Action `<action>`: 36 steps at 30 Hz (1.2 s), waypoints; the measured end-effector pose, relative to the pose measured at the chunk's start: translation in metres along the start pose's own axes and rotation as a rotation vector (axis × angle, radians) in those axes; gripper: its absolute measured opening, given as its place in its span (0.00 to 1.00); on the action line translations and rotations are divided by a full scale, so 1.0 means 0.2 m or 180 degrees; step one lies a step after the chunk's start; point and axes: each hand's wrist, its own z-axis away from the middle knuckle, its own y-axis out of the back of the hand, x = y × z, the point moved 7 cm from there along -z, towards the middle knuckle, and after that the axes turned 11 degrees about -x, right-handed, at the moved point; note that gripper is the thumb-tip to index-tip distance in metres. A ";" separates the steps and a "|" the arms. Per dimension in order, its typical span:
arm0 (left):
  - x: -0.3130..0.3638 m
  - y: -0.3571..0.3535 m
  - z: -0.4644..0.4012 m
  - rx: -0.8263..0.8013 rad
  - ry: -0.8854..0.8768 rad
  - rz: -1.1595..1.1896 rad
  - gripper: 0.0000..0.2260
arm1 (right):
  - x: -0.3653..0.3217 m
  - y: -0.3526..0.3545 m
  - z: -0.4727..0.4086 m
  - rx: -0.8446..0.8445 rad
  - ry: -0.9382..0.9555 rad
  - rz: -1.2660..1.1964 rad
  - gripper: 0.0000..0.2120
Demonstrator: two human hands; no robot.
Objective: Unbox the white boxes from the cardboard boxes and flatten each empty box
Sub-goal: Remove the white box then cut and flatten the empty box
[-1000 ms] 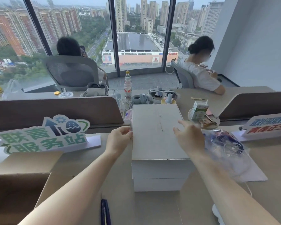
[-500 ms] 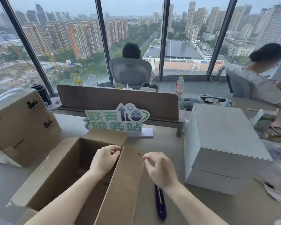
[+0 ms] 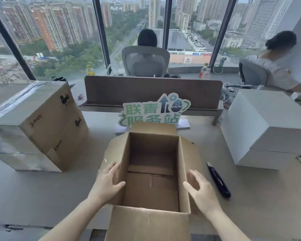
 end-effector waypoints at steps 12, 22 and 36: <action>-0.17 0.00 0.26 -0.1245 -0.0771 0.0224 0.39 | 0.09 -0.06 0.32 -0.0993 0.0329 0.0840 0.40; -0.11 0.02 0.28 -0.0636 -0.0803 0.0267 0.36 | 0.05 -0.05 0.30 -0.0841 0.0432 0.0697 0.35; -0.05 -0.06 0.18 -0.0056 -0.0110 0.0875 0.33 | 0.02 -0.10 0.18 -0.0022 -0.0098 0.0203 0.33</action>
